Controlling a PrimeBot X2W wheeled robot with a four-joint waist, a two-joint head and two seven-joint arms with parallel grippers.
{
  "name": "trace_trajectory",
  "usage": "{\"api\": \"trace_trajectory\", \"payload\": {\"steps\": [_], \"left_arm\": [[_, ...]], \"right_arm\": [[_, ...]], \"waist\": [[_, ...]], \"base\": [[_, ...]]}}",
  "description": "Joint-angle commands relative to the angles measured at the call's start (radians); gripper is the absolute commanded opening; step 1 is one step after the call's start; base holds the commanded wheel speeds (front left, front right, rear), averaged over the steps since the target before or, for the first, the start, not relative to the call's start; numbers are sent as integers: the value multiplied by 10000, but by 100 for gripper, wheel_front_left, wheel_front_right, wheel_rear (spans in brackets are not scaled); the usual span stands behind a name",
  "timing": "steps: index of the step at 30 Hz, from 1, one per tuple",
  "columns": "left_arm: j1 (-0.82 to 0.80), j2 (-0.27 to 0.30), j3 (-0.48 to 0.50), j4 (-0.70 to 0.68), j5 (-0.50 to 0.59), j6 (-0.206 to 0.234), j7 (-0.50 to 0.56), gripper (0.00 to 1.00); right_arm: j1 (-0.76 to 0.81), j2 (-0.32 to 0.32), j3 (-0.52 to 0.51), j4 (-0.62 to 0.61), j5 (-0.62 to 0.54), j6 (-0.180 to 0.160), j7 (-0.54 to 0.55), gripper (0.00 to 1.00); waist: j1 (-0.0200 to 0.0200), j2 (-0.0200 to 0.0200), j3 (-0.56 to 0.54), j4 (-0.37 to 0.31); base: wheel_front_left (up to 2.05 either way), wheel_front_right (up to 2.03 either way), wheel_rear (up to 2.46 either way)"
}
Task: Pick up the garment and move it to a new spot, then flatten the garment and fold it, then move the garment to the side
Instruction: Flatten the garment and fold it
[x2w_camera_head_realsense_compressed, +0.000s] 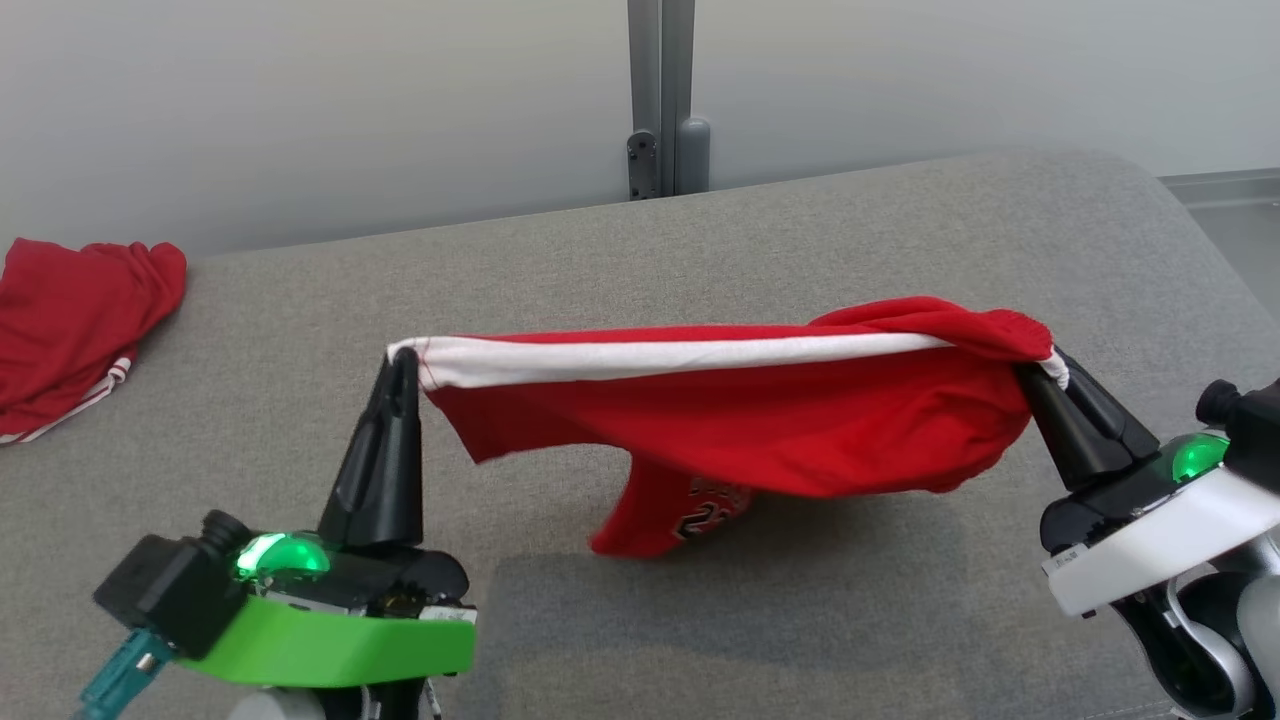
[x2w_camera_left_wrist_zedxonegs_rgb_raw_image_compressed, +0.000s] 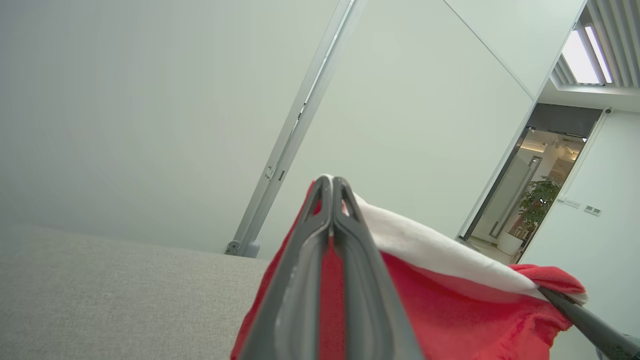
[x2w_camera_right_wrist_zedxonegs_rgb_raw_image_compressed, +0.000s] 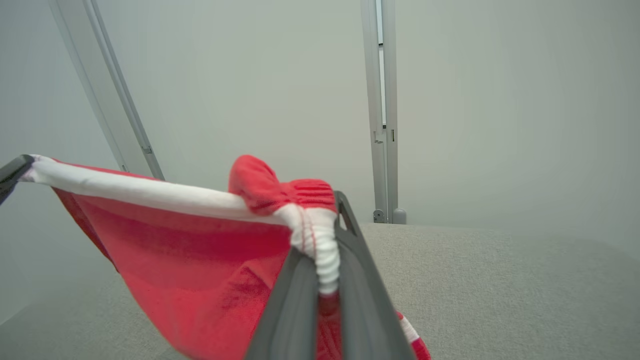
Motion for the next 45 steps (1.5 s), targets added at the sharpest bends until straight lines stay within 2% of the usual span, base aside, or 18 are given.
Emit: {"api": "trace_trajectory", "payload": {"steps": [1,8,11,14,19,23,28,32,35,40,45], "left_arm": [[-167,120,82,-475,71,102,58,0],[-745,514,227,-2564,334,348,695,0],[-1132,712,351,-2768,267,406,1064,0],[-1722,733,537,-2366,-121,352,1377,0],[-3554,1284,957,-603,-203,93,1889,0],[-5939,1527,1110,1196,-54,-153,2003,0],[-9145,1760,1029,3366,528,-371,1658,0],[-10773,1813,728,4661,950,-524,1215,0],[-10830,1695,488,5406,931,-626,873,0],[-9590,1569,77,6363,696,-731,85,0],[-8001,1560,-60,6656,155,-800,-609,0]], "right_arm": [[122,-11,-155,-444,-79,-10,188,0],[105,222,-810,-2510,-67,-10,1328,0],[-203,361,-1020,-2769,-154,-10,1723,0],[-724,600,-944,-2378,-12,-10,2077,0],[-2721,621,-242,-797,128,-10,2603,0],[-5460,737,447,1107,-77,-10,2458,0],[-8866,1500,732,3826,-769,-10,1173,0],[-10211,2177,1090,5729,-1205,-9,50,0],[-10391,2479,1446,7039,-1237,-10,-655,0],[-9693,2579,2278,9029,-1088,-10,-1752,0],[-8920,2582,2912,9919,-288,-10,-2590,0]], "waist": [[0,0,-79,-18],[0,0,30,-19],[0,0,268,-2],[0,0,651,34],[0,0,1512,26],[0,0,2196,-6],[0,0,2871,-58],[0,0,3398,-28],[0,0,3850,62],[0,0,4480,295],[0,0,4759,397]], "base": [[0,0,0],[0,0,0],[0,0,0],[0,0,0],[0,0,0],[0,0,0],[0,0,0],[0,0,0],[0,0,0],[0,0,0],[0,0,0]]}}
